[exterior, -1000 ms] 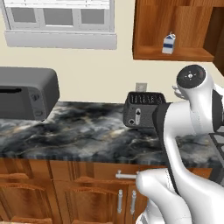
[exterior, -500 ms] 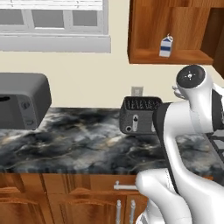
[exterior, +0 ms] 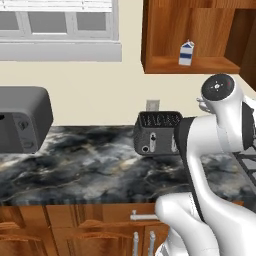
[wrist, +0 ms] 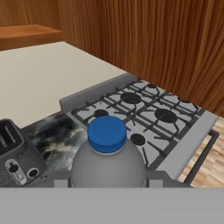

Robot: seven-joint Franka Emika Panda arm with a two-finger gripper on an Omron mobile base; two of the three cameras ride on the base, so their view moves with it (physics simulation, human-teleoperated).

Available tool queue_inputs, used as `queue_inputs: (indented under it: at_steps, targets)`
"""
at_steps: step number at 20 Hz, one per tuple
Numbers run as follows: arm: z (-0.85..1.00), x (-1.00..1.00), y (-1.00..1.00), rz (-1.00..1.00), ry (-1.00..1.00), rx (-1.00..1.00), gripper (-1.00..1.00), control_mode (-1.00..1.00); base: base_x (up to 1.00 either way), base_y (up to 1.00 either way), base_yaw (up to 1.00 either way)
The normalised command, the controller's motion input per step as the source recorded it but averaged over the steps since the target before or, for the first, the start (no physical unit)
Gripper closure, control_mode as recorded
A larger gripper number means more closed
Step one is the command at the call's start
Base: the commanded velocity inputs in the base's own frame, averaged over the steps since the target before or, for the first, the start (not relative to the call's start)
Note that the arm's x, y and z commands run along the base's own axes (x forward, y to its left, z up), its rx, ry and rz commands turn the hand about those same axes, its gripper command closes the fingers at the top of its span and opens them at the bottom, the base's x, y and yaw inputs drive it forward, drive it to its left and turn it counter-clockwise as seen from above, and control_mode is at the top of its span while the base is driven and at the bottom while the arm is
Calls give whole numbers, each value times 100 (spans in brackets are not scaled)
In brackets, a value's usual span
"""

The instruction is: Pick the milk, bottled water from the counter and place them in the open cabinet.

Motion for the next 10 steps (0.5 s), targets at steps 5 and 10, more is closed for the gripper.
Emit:
queue_inputs:
  at_steps: [5,10]
  targets:
    - [0,0,0,0,0,0,100,100,22,36,-7]
    - [0,0,0,0,0,0,100,100,8,39,-3]
